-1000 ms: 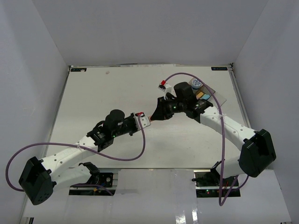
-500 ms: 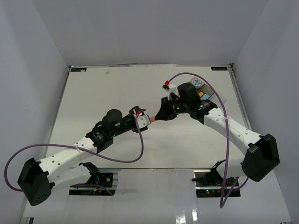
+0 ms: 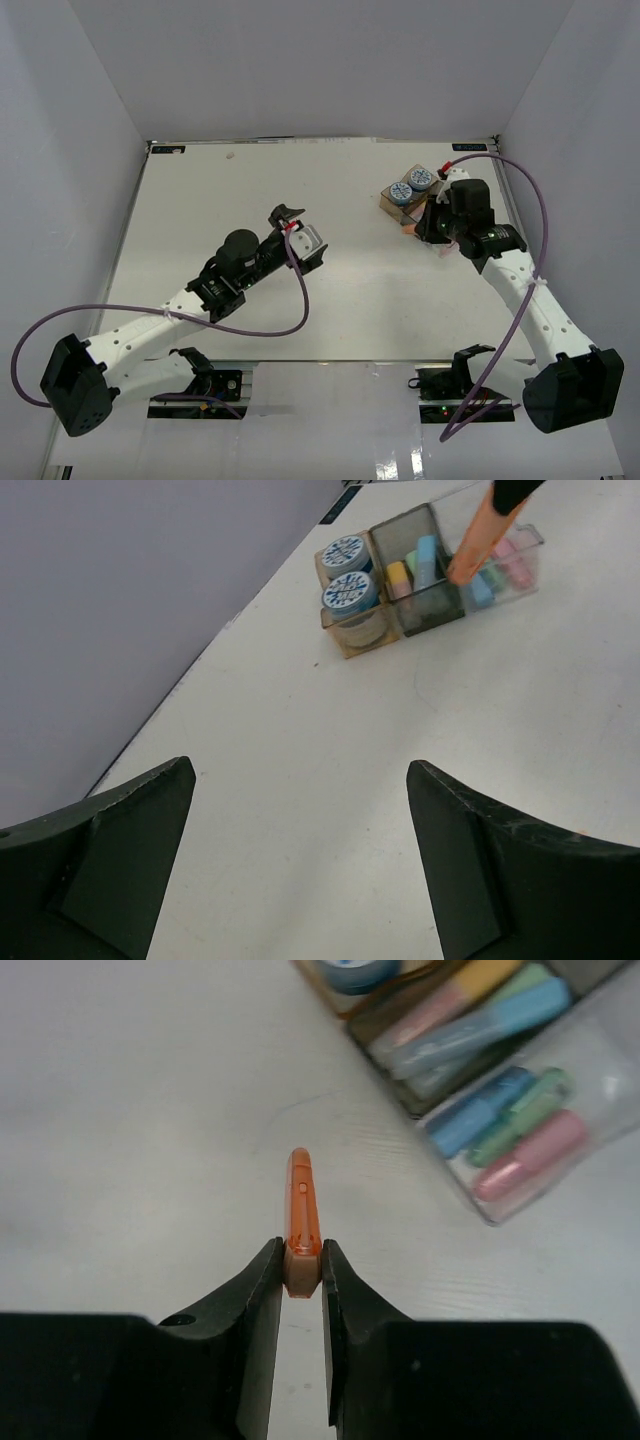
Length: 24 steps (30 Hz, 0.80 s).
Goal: Sort the stationery into containers
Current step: Place the pen in the storage box.
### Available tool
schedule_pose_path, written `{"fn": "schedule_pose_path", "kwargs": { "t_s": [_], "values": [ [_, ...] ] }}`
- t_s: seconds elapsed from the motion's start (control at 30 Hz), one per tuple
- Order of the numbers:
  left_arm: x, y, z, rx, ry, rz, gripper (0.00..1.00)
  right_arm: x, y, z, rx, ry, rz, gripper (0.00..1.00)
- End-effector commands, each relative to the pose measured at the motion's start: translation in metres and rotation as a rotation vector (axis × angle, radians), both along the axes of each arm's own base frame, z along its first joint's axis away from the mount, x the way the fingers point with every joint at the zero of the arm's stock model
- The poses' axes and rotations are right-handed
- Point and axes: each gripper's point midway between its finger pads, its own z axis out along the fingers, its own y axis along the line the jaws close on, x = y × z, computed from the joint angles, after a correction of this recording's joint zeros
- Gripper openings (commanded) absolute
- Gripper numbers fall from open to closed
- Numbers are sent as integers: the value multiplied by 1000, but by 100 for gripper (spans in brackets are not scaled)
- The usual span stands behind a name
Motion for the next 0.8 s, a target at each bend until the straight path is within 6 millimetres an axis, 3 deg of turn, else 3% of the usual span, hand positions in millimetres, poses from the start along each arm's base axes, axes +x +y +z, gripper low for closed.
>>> {"fn": "schedule_pose_path", "kwargs": {
  "t_s": [0.0, 0.07, 0.13, 0.27, 0.37, 0.53, 0.6, 0.67, 0.77],
  "values": [
    [32, 10, 18, -125, 73, 208, 98, 16, -75, 2, -209, -63, -308, 8],
    [46, 15, 19, -184, 146, 311, 98, 24, -104, 10, -284, -101, -434, 8],
    [60, 25, 0, -159, 199, 435, 98, 34, -118, 15, -321, -137, -502, 8],
    [72, 33, -5, -196, 259, 537, 98, 56, -142, 13, -381, -191, -619, 8],
    [74, 38, -8, -211, 274, 566, 98, 73, -146, 1, -390, -183, -647, 15],
    [78, 46, -6, -236, 280, 604, 98, 92, -148, -35, -398, -137, -685, 20],
    [79, 46, -4, -248, 285, 606, 98, 95, -145, -53, -395, -107, -676, 26],
    [79, 46, -5, -246, 290, 606, 98, 99, -139, -63, -364, -97, -664, 39],
    [79, 49, -4, -246, 285, 614, 98, 98, -131, -75, -336, -68, -627, 48]
  ]
}}
